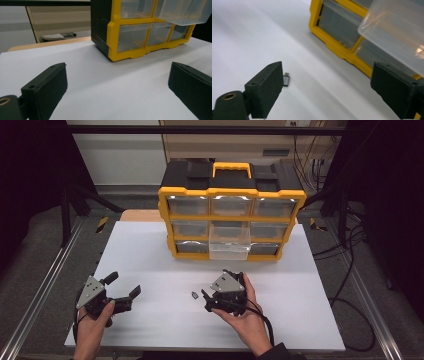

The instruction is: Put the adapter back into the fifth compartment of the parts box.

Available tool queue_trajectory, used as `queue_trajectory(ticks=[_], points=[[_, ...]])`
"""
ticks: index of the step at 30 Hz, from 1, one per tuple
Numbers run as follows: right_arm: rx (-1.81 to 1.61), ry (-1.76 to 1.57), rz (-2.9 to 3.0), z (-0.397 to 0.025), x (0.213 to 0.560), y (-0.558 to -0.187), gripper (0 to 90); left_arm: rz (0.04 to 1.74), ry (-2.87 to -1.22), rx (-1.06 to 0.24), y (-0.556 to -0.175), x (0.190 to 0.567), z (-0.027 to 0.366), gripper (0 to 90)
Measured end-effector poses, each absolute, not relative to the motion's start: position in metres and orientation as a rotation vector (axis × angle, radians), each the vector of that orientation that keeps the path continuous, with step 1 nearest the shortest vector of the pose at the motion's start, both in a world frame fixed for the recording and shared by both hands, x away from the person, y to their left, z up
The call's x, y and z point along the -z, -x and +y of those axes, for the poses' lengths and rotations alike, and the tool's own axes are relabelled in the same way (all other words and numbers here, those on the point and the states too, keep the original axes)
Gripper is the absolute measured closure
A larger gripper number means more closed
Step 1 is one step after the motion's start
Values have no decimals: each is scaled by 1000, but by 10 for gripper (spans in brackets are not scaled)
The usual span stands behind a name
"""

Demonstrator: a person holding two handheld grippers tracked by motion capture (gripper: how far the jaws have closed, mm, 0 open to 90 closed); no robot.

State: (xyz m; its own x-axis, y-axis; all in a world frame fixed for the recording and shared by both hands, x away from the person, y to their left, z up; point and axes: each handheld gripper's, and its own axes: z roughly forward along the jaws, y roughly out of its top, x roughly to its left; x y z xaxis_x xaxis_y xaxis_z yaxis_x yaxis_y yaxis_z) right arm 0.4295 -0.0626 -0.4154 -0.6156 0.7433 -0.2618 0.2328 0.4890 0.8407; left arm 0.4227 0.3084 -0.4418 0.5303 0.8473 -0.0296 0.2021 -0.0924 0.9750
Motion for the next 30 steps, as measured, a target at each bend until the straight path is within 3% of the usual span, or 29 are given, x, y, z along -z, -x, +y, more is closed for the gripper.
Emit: queue_trajectory(ticks=[24,30], points=[[-1031,-945,2458,-39,436,-443,99,900,-1625,-689,-423,444,305,18],[-971,-973,2531,-22,444,-454,137,905,-1627,-689,-424,445,309,17]])
